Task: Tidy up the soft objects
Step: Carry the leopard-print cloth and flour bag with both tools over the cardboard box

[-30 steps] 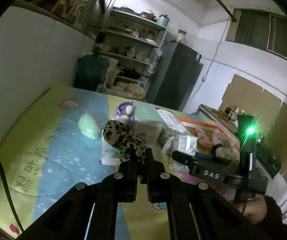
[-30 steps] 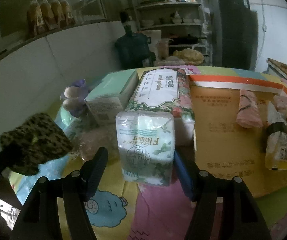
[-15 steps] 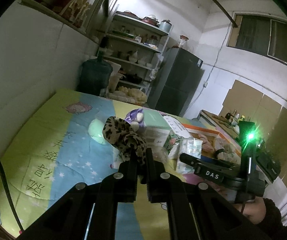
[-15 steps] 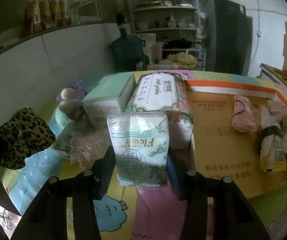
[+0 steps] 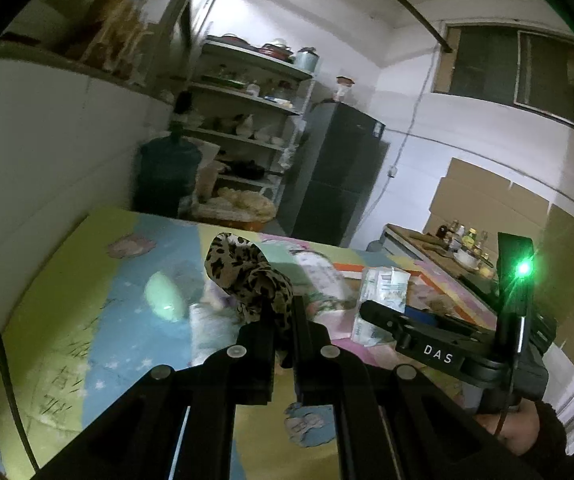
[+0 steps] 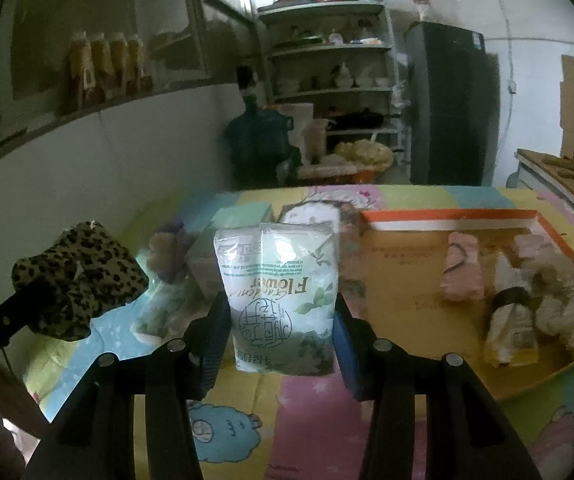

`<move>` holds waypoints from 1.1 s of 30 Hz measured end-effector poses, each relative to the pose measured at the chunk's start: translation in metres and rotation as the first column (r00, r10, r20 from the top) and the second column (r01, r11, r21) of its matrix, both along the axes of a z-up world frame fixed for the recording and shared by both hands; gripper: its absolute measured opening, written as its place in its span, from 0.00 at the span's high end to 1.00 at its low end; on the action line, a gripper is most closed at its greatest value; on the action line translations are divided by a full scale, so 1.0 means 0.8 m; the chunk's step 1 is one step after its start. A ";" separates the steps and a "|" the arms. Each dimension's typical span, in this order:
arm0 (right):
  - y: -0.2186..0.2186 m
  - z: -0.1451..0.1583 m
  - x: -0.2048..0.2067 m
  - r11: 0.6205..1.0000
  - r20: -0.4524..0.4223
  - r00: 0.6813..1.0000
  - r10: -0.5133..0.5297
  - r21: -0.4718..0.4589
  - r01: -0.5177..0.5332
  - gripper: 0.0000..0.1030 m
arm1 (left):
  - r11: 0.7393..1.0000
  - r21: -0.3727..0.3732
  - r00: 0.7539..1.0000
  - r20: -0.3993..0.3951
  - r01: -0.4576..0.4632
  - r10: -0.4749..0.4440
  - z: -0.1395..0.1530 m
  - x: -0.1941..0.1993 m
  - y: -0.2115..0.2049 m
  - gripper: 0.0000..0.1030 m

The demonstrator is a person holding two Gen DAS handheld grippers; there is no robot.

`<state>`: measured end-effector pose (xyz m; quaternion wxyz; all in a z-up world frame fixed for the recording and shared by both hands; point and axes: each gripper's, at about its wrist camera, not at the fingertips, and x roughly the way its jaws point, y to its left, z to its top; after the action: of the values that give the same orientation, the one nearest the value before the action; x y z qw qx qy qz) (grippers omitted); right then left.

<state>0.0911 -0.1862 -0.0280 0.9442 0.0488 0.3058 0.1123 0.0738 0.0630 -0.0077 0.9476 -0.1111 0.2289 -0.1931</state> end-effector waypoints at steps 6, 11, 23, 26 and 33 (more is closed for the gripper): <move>-0.032 0.013 -0.005 0.999 0.025 0.999 -0.043 0.021 0.042 0.52 | 0.999 0.012 0.998 0.027 0.050 -0.051 0.013 0.007 -0.038 0.93; -0.064 0.019 -0.012 0.996 0.044 0.995 -0.086 0.036 0.084 0.52 | 0.995 0.016 0.994 0.037 0.100 -0.101 0.019 0.016 -0.071 0.93; -0.150 0.028 -0.029 0.978 0.074 0.977 -0.199 0.074 0.194 0.52 | 0.976 0.041 0.976 0.041 0.213 -0.215 0.027 0.029 -0.159 0.93; -0.172 0.029 -0.032 0.972 0.077 0.971 -0.227 0.081 0.221 0.52 | 0.971 0.045 0.971 0.034 0.234 -0.236 0.026 0.034 -0.176 0.93; -0.216 0.026 -0.041 0.958 0.078 0.958 -0.276 0.097 0.268 0.52 | 0.958 0.058 0.960 0.011 0.280 -0.281 0.020 0.042 -0.220 0.93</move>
<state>0.0582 -0.3591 -0.0071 0.9606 0.1253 0.2479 -0.0038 0.1071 -0.1132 0.0083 0.9155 -0.0494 0.2386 -0.3201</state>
